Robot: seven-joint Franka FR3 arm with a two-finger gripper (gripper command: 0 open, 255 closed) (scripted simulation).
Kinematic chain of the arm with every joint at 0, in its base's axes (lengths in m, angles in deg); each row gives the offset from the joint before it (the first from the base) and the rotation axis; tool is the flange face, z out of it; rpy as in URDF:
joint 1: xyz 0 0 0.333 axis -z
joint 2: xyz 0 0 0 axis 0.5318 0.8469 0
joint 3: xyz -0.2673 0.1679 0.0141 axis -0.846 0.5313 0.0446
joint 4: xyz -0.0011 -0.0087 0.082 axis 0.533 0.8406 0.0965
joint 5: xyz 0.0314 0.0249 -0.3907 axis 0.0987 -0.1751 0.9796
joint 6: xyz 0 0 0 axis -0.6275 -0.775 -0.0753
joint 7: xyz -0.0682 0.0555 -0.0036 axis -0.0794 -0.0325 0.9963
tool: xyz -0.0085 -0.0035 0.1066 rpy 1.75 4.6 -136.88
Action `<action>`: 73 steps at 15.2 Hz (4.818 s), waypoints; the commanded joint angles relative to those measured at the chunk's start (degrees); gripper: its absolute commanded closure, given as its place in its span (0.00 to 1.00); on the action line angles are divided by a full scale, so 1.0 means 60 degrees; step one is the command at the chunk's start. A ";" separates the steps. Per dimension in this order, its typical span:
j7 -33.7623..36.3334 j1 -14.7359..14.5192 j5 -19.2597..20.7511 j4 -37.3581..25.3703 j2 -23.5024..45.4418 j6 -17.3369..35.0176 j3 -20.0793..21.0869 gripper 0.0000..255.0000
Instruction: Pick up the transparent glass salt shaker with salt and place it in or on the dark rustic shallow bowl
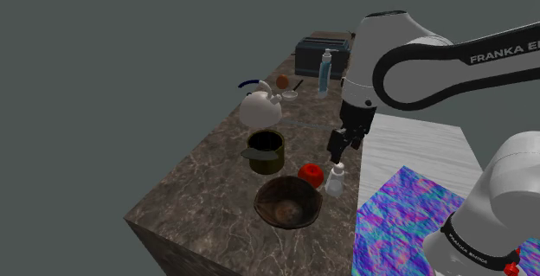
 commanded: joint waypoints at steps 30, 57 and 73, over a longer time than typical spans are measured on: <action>0.0148 -0.0141 -0.0253 0.0353 0.0453 0.0900 0.0317 1.00; 0.0467 0.0090 0.0401 -0.2612 -0.0397 -0.2900 -0.0308 1.00; 0.3542 -0.0207 -0.0170 -0.5696 0.2293 -0.2719 0.2446 1.00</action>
